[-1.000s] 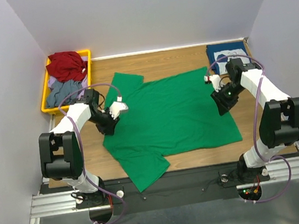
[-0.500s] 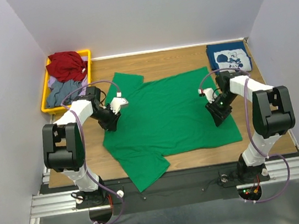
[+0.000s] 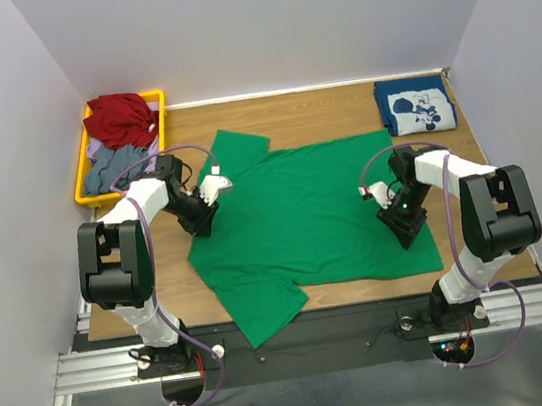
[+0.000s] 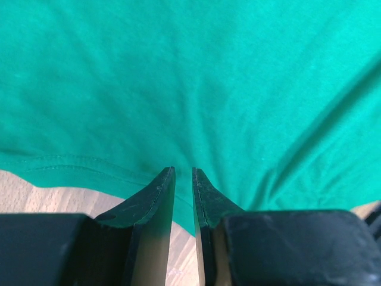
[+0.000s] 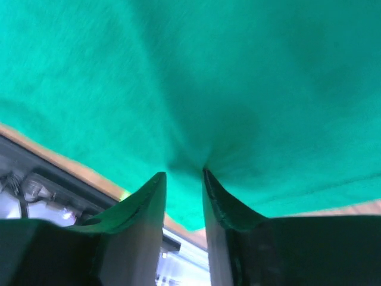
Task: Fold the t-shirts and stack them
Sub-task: Flatten the tshirt out
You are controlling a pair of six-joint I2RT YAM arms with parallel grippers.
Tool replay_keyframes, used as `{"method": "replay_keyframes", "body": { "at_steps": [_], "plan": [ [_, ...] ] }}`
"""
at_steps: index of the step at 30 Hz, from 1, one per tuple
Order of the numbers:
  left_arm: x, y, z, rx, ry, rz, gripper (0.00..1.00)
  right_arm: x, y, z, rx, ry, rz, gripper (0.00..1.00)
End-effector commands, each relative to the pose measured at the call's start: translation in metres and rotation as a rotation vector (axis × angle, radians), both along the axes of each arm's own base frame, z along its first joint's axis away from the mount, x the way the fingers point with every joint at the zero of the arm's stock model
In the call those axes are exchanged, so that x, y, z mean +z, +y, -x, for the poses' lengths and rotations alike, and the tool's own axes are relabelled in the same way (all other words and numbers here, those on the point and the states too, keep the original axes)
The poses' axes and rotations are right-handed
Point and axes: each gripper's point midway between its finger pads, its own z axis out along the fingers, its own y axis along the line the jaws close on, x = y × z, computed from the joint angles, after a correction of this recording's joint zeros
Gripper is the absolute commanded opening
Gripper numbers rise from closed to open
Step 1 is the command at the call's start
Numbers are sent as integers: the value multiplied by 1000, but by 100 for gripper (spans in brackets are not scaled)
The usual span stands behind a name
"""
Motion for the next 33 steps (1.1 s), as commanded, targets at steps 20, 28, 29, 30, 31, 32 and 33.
{"method": "replay_keyframes", "body": {
  "at_steps": [20, 28, 29, 30, 31, 32, 33],
  "plan": [
    [166, -63, -251, 350, -528, 417, 48, 75, -30, -342, -600, -642, -120, 49],
    [139, -69, -284, 400, -494, 452, 48, 28, -40, -350, -716, -588, -51, 43],
    [138, -69, -285, 402, -496, 452, 48, 23, -45, -351, -728, -596, -24, 43],
    [137, -70, -287, 404, -497, 456, 48, 21, -46, -351, -741, -598, -16, 43],
    [136, -69, -288, 408, -498, 455, 48, 19, -48, -351, -748, -600, -7, 43],
    [136, -70, -289, 408, -499, 456, 48, 19, -51, -351, -760, -606, 6, 43],
    [135, -70, -290, 407, -499, 457, 48, 18, -51, -351, -767, -608, 8, 45]
  ]
}}
